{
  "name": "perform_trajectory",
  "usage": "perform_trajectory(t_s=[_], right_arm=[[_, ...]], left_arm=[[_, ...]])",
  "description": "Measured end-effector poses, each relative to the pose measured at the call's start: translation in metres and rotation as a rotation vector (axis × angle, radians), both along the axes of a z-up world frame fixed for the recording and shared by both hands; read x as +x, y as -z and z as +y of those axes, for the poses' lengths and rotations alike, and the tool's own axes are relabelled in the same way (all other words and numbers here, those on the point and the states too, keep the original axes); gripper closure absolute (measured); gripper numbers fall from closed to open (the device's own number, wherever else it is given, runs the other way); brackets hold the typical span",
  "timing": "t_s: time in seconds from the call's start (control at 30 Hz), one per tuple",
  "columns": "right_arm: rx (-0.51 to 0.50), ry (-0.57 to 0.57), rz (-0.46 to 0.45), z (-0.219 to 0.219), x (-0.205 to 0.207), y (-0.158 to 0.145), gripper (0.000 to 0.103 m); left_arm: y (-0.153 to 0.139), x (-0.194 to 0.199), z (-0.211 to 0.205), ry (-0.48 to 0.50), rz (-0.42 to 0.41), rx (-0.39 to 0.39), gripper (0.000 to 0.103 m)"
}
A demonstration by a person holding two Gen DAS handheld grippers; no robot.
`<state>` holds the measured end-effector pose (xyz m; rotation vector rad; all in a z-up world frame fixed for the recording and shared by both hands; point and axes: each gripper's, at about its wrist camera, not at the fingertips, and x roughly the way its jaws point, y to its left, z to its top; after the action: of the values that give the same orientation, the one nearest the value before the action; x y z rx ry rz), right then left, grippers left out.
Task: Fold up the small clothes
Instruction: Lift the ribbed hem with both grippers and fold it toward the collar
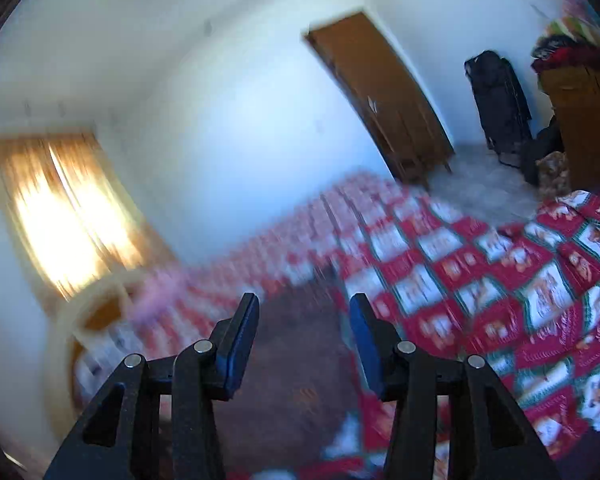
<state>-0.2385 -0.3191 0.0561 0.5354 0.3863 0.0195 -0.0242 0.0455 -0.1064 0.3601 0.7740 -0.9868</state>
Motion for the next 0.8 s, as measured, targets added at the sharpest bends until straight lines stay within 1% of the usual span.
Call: perform_trajectory(t_s=[0.03, 0.07, 0.1, 0.13, 0.17, 0.23, 0.27, 0.33, 0.4, 0.47, 0.57, 0.63, 0.7, 0.73, 0.77, 0.8], right_arm=[[-0.038, -0.038, 0.079, 0.014, 0.017, 0.012, 0.054], [-0.086, -0.103, 0.166, 0.033, 0.036, 0.031, 0.054], [-0.130, -0.150, 0.222, 0.044, 0.050, 0.047, 0.054], [-0.216, -0.205, 0.296, 0.065, 0.067, 0.066, 0.054], [-0.286, -0.242, 0.347, 0.077, 0.075, 0.078, 0.054], [-0.475, -0.341, 0.448, 0.101, 0.092, 0.104, 0.054], [-0.575, -0.406, 0.481, 0.108, 0.100, 0.116, 0.054], [-0.683, -0.519, 0.502, 0.117, 0.105, 0.124, 0.054], [-0.765, -0.623, 0.501, 0.124, 0.110, 0.132, 0.054], [-0.836, -0.728, 0.517, 0.132, 0.118, 0.139, 0.054], [-0.885, -0.855, 0.525, 0.141, 0.130, 0.147, 0.054], [-0.898, -0.898, 0.553, 0.148, 0.140, 0.156, 0.054], [-0.880, -0.951, 0.613, 0.152, 0.149, 0.172, 0.054], [-0.865, -0.969, 0.618, 0.152, 0.150, 0.177, 0.054], [-0.846, -0.976, 0.607, 0.150, 0.151, 0.177, 0.054], [-0.820, -0.975, 0.617, 0.146, 0.151, 0.177, 0.054]], left_arm=[[0.000, -0.002, 0.000, -0.002, -0.004, -0.001, 0.089], [0.000, -0.005, -0.001, -0.001, -0.014, 0.004, 0.089], [0.001, -0.009, -0.003, 0.002, -0.035, 0.022, 0.089], [0.002, -0.011, -0.004, 0.002, -0.047, 0.034, 0.089], [0.002, -0.012, -0.004, 0.004, -0.054, 0.043, 0.089], [0.002, -0.013, -0.004, 0.008, -0.052, 0.050, 0.089], [0.001, -0.011, -0.003, 0.008, -0.044, 0.048, 0.089], [0.000, -0.009, -0.002, 0.006, -0.029, 0.044, 0.089], [0.000, -0.008, -0.003, 0.007, -0.025, 0.047, 0.089], [0.000, -0.008, -0.005, 0.001, -0.038, 0.058, 0.089], [-0.001, -0.009, -0.006, -0.007, -0.038, 0.056, 0.089], [-0.001, -0.009, -0.006, -0.014, -0.039, 0.056, 0.089], [-0.001, -0.008, -0.005, -0.020, -0.030, 0.049, 0.089], [-0.001, -0.008, -0.004, -0.025, -0.023, 0.046, 0.089], [0.000, -0.007, -0.004, -0.029, -0.020, 0.044, 0.089], [0.000, -0.007, -0.003, -0.033, -0.018, 0.041, 0.089]])
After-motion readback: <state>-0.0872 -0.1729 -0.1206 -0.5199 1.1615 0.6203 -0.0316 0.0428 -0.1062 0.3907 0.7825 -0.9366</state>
